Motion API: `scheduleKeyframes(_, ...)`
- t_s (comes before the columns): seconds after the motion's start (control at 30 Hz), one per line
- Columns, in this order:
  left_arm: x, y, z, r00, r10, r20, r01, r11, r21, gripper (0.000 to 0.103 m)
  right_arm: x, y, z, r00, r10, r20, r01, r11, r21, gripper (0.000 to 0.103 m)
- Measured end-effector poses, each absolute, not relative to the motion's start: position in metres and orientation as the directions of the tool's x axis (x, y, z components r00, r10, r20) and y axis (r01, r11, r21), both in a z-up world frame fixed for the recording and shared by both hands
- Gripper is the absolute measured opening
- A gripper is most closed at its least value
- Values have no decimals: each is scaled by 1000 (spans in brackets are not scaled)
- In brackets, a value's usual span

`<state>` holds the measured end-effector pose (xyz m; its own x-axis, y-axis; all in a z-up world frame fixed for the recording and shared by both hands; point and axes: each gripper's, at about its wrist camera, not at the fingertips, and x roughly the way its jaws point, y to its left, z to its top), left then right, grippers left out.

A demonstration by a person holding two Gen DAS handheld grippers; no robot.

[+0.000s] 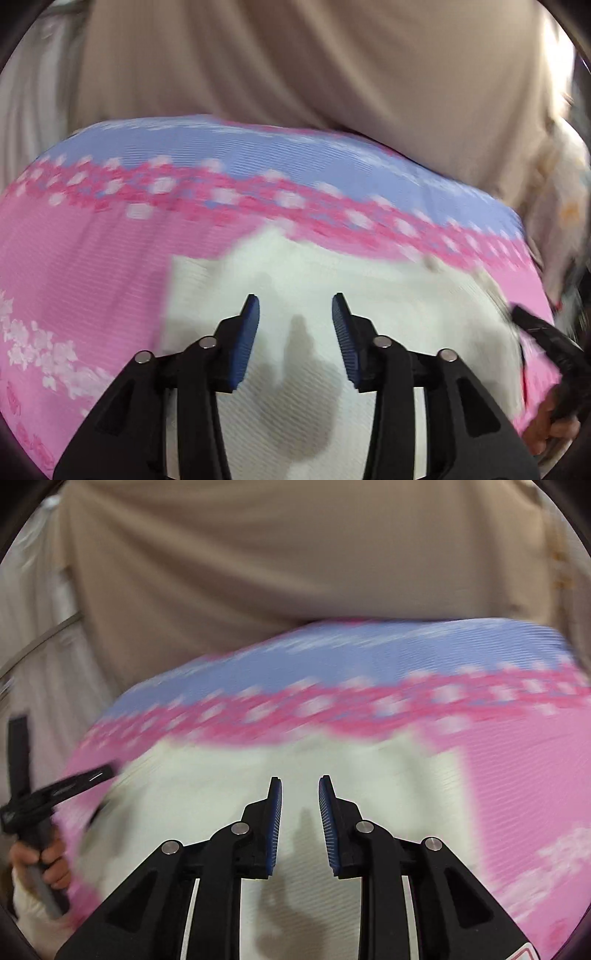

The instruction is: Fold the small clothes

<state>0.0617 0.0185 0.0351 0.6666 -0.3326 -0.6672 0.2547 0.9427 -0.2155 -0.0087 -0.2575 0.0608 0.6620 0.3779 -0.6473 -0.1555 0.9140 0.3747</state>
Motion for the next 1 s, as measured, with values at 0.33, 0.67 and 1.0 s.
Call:
scheduleKeyframes(0.33,22,48,-19,542,-287,-790,262,951,-166,35,-70,-291,9,594,267,-759,-24,949,314,9)
scheduleKeyframes(0.67,-1,88,1,576,-315,-755,184,949,-256,16,-99,-356,41,685,113,-720,173,934,311,16)
scheduleKeyframes(1.0,61,-27,-10,536,-345,-771,310,929,-201,34,24,-206,35,579,355,-734,-208,935,288,18)
